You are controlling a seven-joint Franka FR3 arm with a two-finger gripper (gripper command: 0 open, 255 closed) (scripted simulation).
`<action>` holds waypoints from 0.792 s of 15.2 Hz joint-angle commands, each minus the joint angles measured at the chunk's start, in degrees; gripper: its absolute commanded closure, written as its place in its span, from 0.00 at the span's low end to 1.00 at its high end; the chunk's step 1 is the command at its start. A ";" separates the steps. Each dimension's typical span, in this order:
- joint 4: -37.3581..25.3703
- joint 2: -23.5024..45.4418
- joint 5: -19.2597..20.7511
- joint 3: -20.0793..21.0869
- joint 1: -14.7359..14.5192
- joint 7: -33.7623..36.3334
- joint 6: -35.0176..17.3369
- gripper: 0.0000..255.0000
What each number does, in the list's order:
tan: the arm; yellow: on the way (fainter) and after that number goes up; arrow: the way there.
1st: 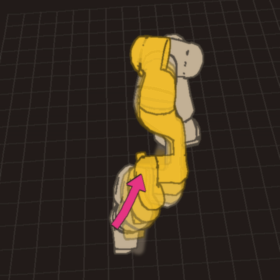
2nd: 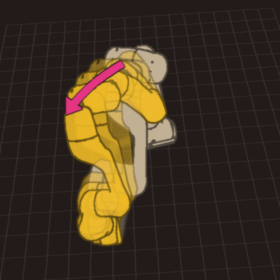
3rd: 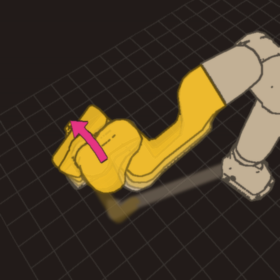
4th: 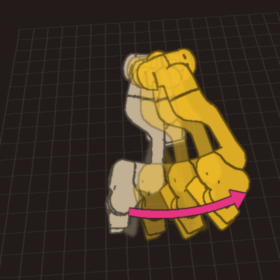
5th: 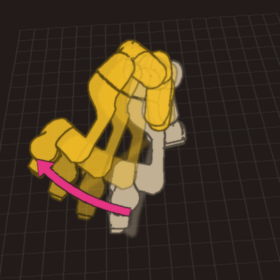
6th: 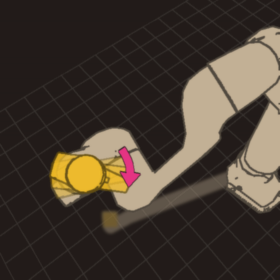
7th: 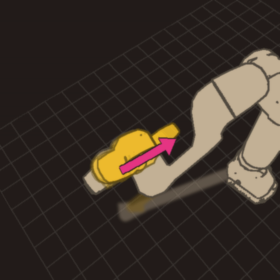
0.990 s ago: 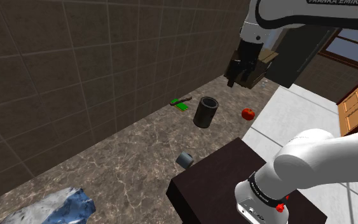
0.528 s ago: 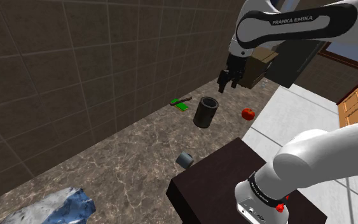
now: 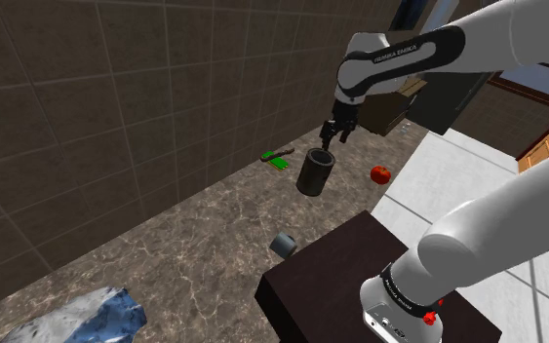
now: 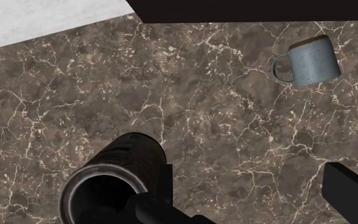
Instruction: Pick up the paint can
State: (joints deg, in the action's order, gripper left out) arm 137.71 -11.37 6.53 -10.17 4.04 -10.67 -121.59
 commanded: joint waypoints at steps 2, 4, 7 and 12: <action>-1.72 6.12 -0.66 -1.15 0.47 -1.71 -4.78 0.00; -3.53 10.53 -1.48 -1.72 0.79 -2.96 -7.57 0.00; -6.83 17.25 -3.11 -2.27 1.47 -4.99 -11.22 0.00; -13.82 28.49 -6.29 -2.18 3.29 -8.39 -15.78 0.00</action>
State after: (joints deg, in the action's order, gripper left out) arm 125.29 14.89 0.87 -12.41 6.94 -18.39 -136.47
